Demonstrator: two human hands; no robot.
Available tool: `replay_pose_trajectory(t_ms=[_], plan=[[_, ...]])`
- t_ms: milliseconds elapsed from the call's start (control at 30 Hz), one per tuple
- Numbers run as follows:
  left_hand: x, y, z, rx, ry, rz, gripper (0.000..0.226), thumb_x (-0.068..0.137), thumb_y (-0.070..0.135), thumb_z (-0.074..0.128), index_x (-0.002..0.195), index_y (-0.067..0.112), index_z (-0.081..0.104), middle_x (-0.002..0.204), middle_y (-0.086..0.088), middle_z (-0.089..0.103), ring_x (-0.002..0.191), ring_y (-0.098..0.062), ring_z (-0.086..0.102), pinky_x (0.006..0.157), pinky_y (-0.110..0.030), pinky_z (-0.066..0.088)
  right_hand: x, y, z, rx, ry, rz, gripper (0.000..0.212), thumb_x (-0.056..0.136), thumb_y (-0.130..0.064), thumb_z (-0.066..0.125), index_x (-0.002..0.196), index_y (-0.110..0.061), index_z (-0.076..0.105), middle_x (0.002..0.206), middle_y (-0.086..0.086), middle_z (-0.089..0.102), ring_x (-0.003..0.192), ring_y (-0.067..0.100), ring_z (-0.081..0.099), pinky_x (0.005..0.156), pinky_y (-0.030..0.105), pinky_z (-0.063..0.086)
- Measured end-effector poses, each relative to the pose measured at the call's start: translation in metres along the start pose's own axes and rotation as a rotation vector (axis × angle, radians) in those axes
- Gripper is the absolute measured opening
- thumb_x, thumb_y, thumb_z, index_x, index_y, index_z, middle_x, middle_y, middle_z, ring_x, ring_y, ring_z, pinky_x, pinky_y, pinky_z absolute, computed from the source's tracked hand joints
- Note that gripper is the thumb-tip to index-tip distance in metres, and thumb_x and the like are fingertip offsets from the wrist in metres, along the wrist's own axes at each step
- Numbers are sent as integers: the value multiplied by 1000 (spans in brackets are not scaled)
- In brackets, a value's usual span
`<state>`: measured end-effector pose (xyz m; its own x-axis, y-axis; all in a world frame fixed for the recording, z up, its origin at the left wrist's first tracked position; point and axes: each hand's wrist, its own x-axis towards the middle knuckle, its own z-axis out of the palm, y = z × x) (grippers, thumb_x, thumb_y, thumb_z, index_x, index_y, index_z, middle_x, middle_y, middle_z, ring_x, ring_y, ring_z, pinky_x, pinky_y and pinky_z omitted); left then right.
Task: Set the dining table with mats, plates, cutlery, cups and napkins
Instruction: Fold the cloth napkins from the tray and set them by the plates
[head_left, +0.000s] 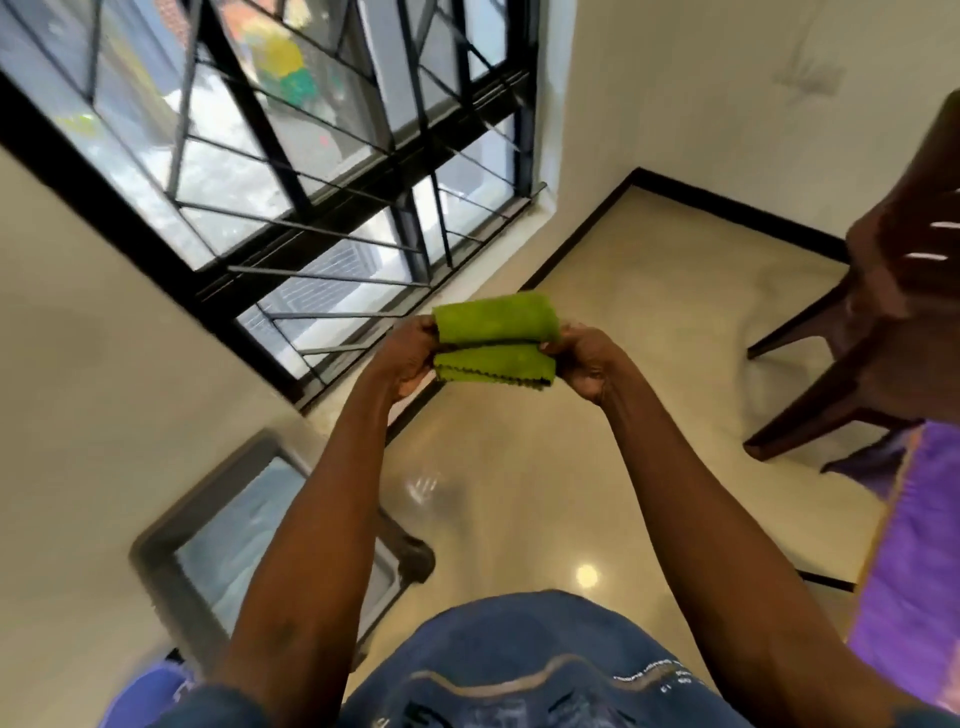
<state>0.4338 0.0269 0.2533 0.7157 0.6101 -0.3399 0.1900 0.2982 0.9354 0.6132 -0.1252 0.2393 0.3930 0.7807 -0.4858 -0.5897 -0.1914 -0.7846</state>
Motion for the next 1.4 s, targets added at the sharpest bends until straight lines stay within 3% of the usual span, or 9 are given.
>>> replay_pose_trajectory(t_ms=[267,533,600,733,967,1067,1133,1233,1400], plan=[[105,48,101,35,-141,175,56,80,-24,32,63,13,70,97,-5,74,94,-22,70,75,-36,58,17,-72,-88,106,229,-337,42,81,21,29,67,-6,57,85,17,66,60,30,63,44,28,46],[233,58,212,-26,-485,2,30,77,8,45,61,12,69,87,-3,72,94,-22,62,72,-28,49,43,-125,-198,313,459,-326,24,80,-17,49,61,-13,63,74,4,59,65,22,51,52,26,38],[269,66,247,104,-547,-24,19,85,7,57,68,15,60,77,2,67,81,-17,59,62,-25,47,49,-141,-225,242,525,-366,8,71,-9,59,73,-15,64,76,3,59,65,18,53,52,26,39],[327,87,326,478,-834,-114,21,86,13,71,103,17,61,90,-1,64,78,-13,61,58,-23,47,58,-174,-274,143,651,-399,44,63,8,61,101,-13,60,93,9,58,76,16,55,61,26,46],[375,76,463,736,-1312,-232,28,89,9,67,115,18,67,115,-5,72,107,-23,68,93,-39,54,57,-190,-345,386,984,-506,49,58,0,72,105,-8,60,98,11,61,91,23,59,82,34,51],[383,56,512,613,-1370,-272,32,90,4,64,121,12,64,114,-5,72,103,-21,68,93,-40,54,47,-180,-370,550,990,-495,29,81,-14,71,107,-4,65,102,13,69,94,25,65,94,43,51],[386,38,545,597,-1420,-279,34,89,3,64,121,13,63,113,-5,71,101,-21,68,87,-37,56,40,-172,-385,624,968,-453,17,93,-18,61,106,-10,68,100,7,73,90,20,71,80,36,59],[391,14,597,602,-1405,-319,38,90,4,63,125,15,59,119,-7,68,104,-22,66,89,-39,53,30,-166,-418,676,1030,-465,21,91,-8,62,111,-6,66,99,5,74,86,17,72,66,29,58],[402,-14,680,528,-1293,-422,33,89,-3,62,120,3,52,105,-9,69,89,-21,68,75,-32,59,22,-174,-492,752,1282,-458,22,82,6,68,103,1,61,98,16,69,96,32,65,88,44,56]])
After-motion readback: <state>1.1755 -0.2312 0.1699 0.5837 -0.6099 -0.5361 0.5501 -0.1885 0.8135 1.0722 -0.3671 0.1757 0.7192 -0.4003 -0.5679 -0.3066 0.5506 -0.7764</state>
